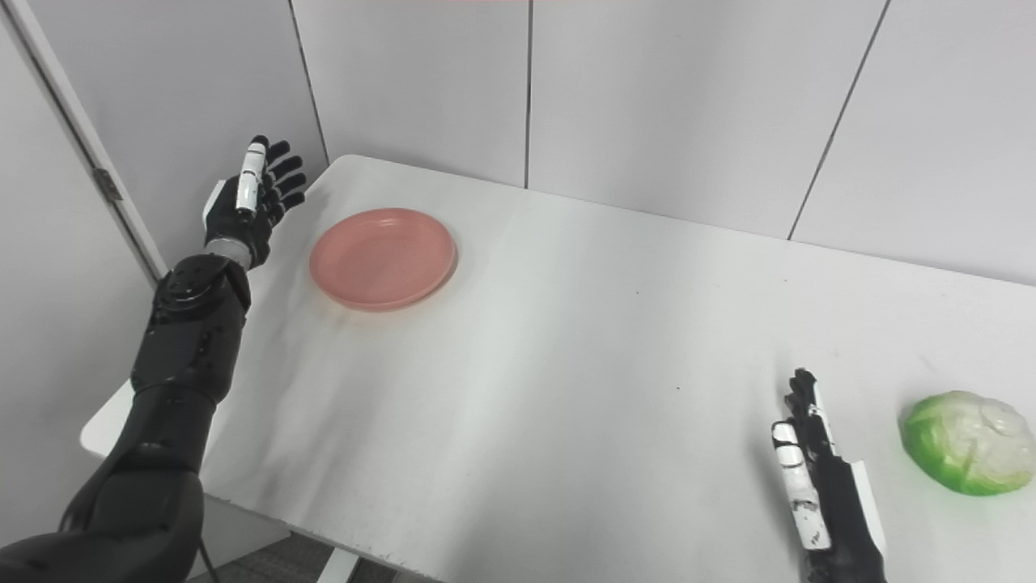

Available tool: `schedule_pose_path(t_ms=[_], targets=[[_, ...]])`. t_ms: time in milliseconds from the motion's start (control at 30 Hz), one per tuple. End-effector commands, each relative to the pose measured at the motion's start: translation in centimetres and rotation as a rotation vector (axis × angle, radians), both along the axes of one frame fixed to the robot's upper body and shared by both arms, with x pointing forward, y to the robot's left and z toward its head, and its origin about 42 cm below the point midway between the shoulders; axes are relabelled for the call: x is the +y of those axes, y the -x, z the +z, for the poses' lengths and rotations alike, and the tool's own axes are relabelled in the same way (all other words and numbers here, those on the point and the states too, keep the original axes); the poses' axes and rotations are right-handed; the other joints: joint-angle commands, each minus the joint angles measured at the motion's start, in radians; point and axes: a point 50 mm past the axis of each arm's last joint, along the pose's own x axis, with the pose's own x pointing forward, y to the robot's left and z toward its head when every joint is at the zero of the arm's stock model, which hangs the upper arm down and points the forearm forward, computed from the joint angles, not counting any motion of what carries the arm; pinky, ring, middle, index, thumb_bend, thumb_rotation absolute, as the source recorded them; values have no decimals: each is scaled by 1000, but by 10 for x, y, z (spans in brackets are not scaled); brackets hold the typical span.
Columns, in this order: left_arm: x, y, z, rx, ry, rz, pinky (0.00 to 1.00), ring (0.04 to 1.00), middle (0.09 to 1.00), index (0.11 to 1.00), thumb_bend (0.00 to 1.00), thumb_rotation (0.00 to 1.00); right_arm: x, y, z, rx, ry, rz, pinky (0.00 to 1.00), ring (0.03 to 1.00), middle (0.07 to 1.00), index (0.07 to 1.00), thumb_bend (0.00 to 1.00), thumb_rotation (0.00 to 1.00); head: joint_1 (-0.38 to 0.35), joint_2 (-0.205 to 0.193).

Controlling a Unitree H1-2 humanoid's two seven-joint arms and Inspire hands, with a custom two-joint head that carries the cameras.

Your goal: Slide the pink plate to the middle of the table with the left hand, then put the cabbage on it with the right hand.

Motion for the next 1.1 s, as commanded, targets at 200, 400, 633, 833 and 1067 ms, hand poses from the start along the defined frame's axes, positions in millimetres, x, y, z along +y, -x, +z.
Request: schedule_pose_path(t_ms=[200,400,633,833,1067], targets=[[10,-16,14,-37,-61,26,868,877,873,870,401,1000,4,3,2,-4,-9,2,1000,1000,1000,1000,194,1000,-4,6],[9,-15,-1,-12,-38,41,873,877,869,868,412,1000,5,3,2,2,-22,4,1000,1000,1000,1000,206,1000,-6,9],[3,-13,-14,1,-30,34,878,870,863,863,394,1000,6,3,3,-5,-16,7,1000,1000,1000,1000,217,1000,-9,12],[-8,-8,-26,4,11,13,882,878,874,875,387,1000,6,4,4,-1,-12,4,1000,1000,1000,1000,216,1000,-15,18],[-28,-2,-39,2,20,-51,880,884,877,870,398,1000,7,3,4,-2,-14,12,1000,1000,1000,1000,214,1000,-25,24]])
